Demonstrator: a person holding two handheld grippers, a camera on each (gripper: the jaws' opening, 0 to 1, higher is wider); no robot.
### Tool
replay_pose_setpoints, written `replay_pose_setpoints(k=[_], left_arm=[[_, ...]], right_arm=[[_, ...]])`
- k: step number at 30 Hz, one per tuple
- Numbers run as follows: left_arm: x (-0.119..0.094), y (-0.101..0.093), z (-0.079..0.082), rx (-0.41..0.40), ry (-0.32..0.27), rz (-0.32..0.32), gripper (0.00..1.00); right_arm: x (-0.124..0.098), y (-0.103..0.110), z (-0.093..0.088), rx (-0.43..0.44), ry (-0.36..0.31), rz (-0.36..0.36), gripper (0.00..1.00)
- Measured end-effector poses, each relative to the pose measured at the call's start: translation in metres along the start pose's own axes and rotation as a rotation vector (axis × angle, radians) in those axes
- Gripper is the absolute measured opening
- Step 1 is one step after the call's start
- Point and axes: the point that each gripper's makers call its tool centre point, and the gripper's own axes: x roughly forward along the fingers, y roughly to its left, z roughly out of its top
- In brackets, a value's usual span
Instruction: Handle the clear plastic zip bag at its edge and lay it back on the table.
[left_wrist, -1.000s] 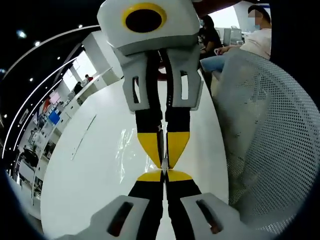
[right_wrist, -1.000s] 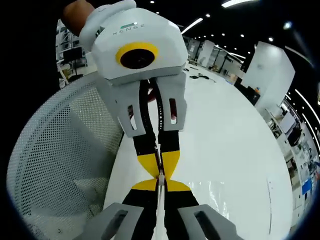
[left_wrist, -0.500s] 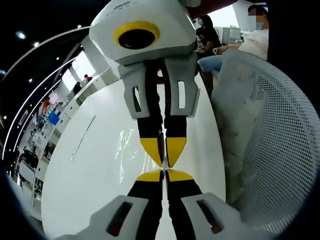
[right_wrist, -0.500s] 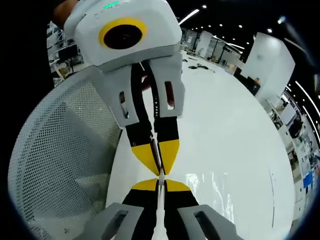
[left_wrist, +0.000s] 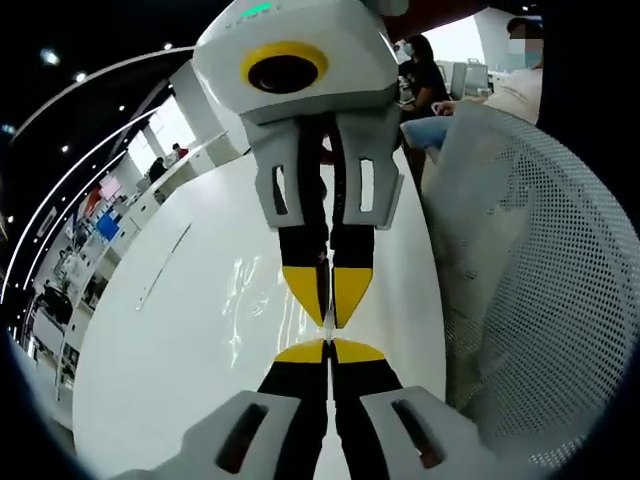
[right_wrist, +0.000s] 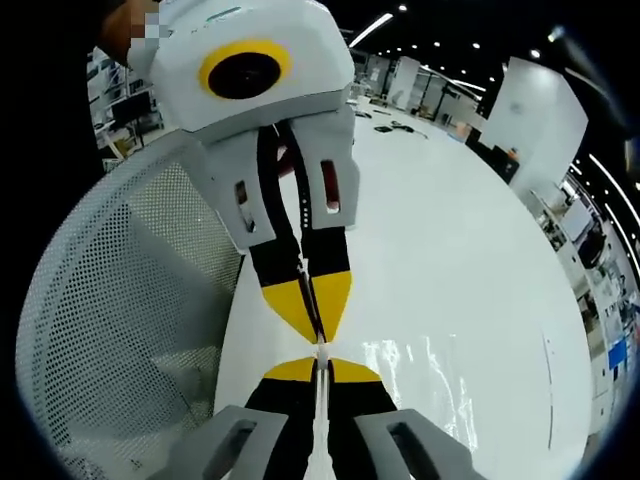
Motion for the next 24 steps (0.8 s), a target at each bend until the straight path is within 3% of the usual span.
replay_pose_setpoints(k=[9, 13, 24], left_arm=[[0.002, -0.003, -0.007, -0.015, 0.019, -0.013, 0.0], [0.001, 0.002, -0.008, 0.005, 0.023, 0.015, 0.0], [0.006, -0.001, -0.009, 0.0, 0.046, 0.014, 0.0]], right_arm=[[-0.003, 0.0, -0.017, -0.007, 0.031, -0.005, 0.0], [-0.004, -0.001, -0.015, -0.001, 0.022, -0.014, 0.0], [-0.007, 0.0, -0.015, -0.016, 0.035, -0.016, 0.0]])
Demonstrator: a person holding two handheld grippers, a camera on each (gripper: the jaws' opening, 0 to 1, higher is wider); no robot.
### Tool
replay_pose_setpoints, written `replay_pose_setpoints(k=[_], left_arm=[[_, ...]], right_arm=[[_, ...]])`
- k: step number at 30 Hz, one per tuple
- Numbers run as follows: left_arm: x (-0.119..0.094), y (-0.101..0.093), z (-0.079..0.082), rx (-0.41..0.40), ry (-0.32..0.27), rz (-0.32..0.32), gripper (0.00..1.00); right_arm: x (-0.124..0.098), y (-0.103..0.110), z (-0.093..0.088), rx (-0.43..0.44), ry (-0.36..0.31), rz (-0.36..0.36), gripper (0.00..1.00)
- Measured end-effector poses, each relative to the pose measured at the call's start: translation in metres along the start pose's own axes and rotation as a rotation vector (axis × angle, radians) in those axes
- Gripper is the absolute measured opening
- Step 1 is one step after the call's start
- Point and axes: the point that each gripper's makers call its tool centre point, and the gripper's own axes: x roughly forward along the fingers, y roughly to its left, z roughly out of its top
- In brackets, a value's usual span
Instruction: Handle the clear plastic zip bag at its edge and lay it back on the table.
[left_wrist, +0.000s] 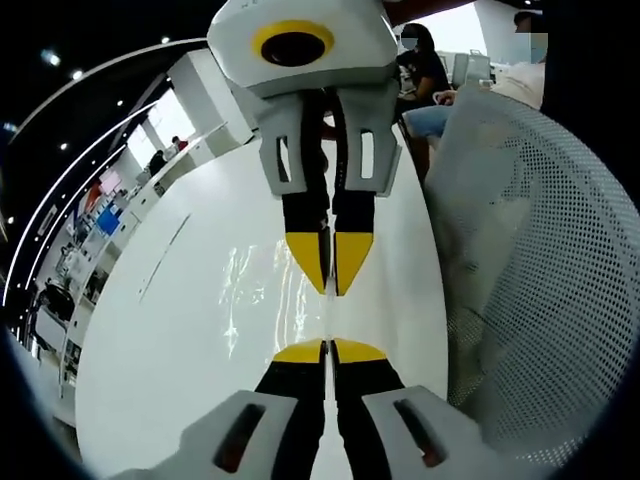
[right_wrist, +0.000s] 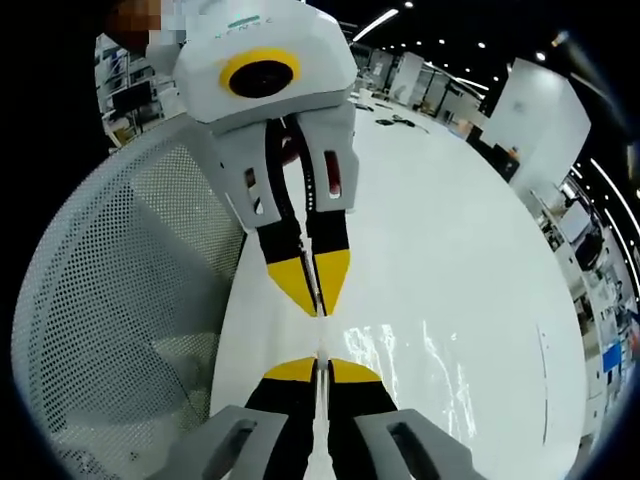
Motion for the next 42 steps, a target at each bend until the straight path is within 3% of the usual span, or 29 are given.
replay_pose_setpoints(k=[22, 24, 39, 42], left_arm=[[0.009, 0.0, 0.009, -0.003, -0.031, -0.013, 0.0], [0.009, 0.001, 0.01, -0.044, -0.027, -0.009, 0.0], [0.011, -0.001, 0.0, -0.036, -0.005, -0.018, 0.0], [0.011, 0.0, 0.001, 0.018, -0.001, -0.007, 0.0]], right_arm=[[0.001, -0.001, 0.008, -0.004, -0.025, 0.002, 0.0], [0.002, -0.002, 0.006, -0.002, -0.026, 0.003, 0.0], [-0.003, -0.002, -0.015, 0.009, -0.002, -0.002, 0.0], [-0.004, -0.001, -0.014, 0.014, -0.001, -0.008, 0.0]])
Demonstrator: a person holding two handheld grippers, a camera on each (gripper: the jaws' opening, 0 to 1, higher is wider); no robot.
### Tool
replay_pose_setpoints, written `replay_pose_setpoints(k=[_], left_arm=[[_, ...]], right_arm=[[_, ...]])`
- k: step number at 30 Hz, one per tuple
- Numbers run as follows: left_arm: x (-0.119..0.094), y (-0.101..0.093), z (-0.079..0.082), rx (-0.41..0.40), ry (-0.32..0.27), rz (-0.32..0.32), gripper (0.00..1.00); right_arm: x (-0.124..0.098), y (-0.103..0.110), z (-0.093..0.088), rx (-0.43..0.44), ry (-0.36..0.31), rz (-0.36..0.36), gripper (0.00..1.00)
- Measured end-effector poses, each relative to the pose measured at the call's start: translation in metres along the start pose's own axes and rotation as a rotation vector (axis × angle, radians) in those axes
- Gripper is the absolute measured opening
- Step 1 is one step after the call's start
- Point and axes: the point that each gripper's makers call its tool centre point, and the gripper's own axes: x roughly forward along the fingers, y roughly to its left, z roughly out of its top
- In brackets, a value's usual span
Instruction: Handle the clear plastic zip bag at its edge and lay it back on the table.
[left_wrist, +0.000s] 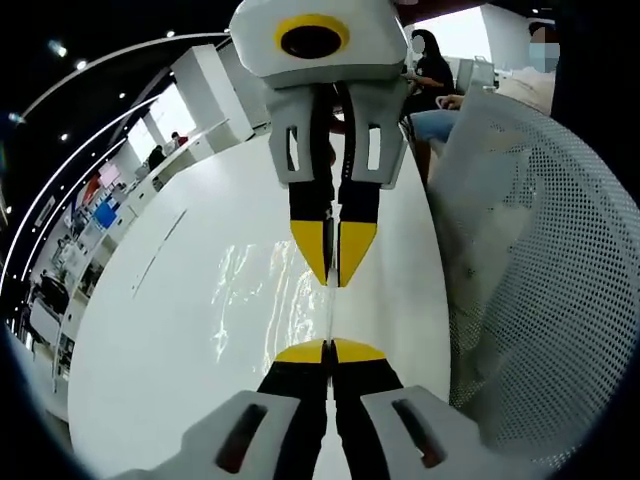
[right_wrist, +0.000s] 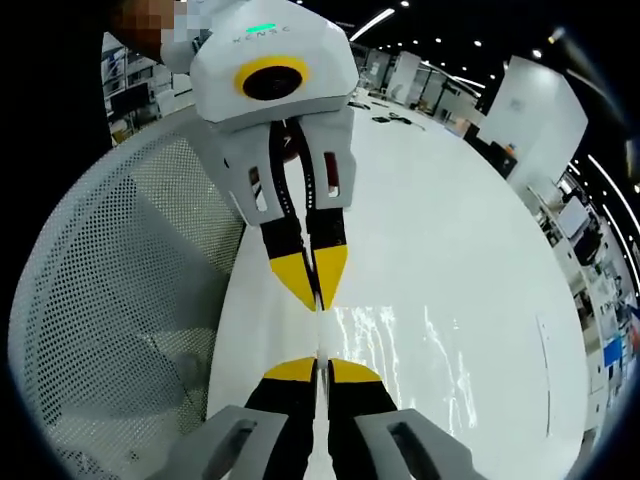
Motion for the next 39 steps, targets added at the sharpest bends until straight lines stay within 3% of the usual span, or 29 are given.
replay_pose_setpoints(k=[1, 14, 22, 39], left_arm=[[0.0, 0.0, 0.0, 0.029, 0.002, 0.007, 0.0], [0.002, 0.001, 0.001, 0.01, 0.009, 0.001, 0.03], [0.004, 0.0, 0.009, 0.011, -0.001, -0.001, 0.04], [0.004, 0.0, 0.01, -0.011, -0.011, -0.01, 0.0]], right_arm=[[0.0, 0.0, 0.0, -0.005, 0.002, -0.003, 0.0], [-0.003, -0.002, 0.002, -0.008, 0.002, -0.016, 0.0], [-0.004, -0.002, 0.007, -0.014, -0.004, -0.019, 0.0], [-0.004, -0.003, 0.012, -0.029, -0.018, -0.014, 0.0]])
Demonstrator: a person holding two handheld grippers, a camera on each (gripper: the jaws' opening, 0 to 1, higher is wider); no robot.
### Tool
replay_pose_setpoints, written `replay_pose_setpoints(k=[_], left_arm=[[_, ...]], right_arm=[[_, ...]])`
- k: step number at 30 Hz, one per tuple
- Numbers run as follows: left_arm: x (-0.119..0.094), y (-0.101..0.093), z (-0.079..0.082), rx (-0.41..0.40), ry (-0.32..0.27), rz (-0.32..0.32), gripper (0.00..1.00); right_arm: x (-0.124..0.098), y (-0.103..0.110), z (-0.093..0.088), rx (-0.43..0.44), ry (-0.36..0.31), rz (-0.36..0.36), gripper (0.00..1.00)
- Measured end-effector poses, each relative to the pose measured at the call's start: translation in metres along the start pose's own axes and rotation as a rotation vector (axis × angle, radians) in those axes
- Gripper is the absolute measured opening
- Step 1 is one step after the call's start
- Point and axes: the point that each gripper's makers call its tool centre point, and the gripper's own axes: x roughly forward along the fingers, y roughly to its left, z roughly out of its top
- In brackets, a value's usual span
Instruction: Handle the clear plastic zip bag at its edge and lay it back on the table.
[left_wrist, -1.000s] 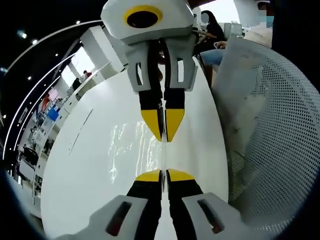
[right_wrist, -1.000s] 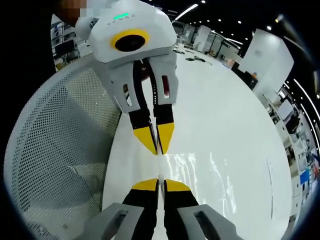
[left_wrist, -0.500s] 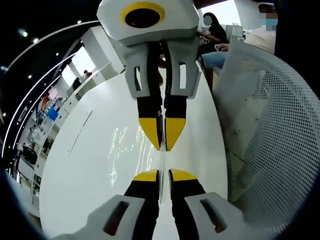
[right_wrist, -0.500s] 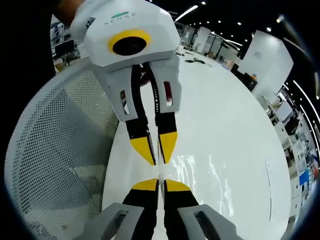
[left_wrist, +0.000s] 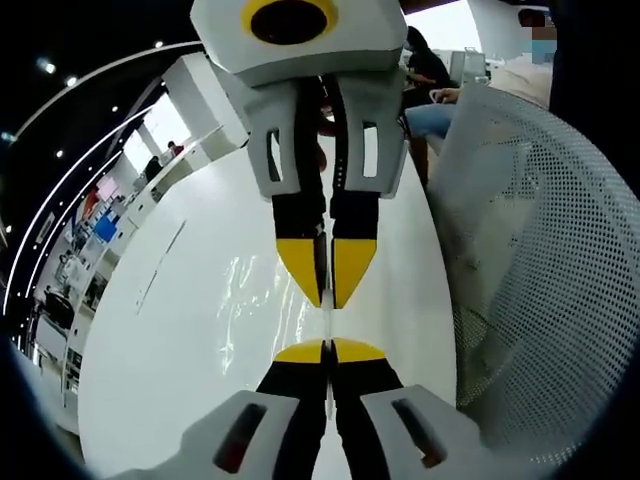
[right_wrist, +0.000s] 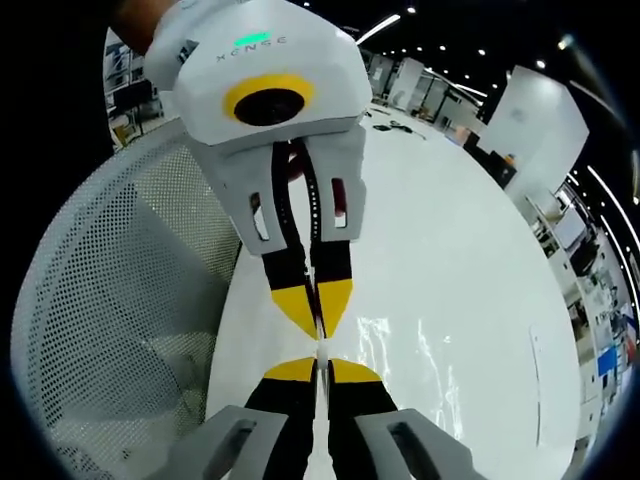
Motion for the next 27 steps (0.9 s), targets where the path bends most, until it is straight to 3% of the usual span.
replay_pose_setpoints(k=[27], left_arm=[[0.002, 0.001, 0.0, -0.004, 0.029, -0.003, 0.0]], right_arm=[[-0.009, 0.0, -0.019, 0.003, 0.039, 0.001, 0.0]])
